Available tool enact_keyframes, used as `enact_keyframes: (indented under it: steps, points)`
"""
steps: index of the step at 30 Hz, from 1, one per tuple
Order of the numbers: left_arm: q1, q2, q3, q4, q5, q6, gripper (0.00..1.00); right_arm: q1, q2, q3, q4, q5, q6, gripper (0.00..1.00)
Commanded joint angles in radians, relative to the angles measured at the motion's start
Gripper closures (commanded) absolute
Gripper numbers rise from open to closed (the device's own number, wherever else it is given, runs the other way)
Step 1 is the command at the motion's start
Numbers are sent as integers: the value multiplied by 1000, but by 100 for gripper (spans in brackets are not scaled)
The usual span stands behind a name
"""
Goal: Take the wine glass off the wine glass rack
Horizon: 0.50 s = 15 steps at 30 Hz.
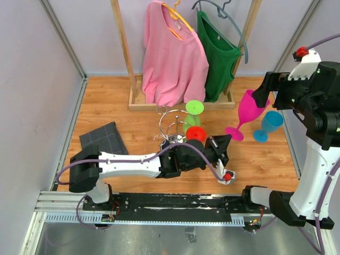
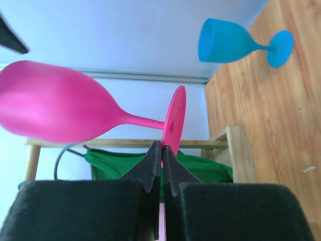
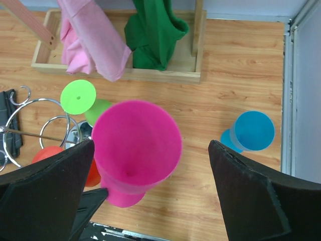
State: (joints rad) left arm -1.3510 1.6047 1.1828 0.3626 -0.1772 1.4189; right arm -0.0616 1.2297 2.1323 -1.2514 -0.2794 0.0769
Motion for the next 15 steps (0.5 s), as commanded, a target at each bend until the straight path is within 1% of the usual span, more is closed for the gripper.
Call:
enact_keyframes:
  steps: [1,7,15]
  points:
    - [-13,-4,-121,253,31,132,100,-12,-10,44,-37,-79,-30,2]
    - [-13,40,-181,401,14,162,100,-12,-38,16,-58,-110,-32,2]
    - [-14,36,-183,398,48,186,100,-10,-72,-61,-80,-208,-17,1]
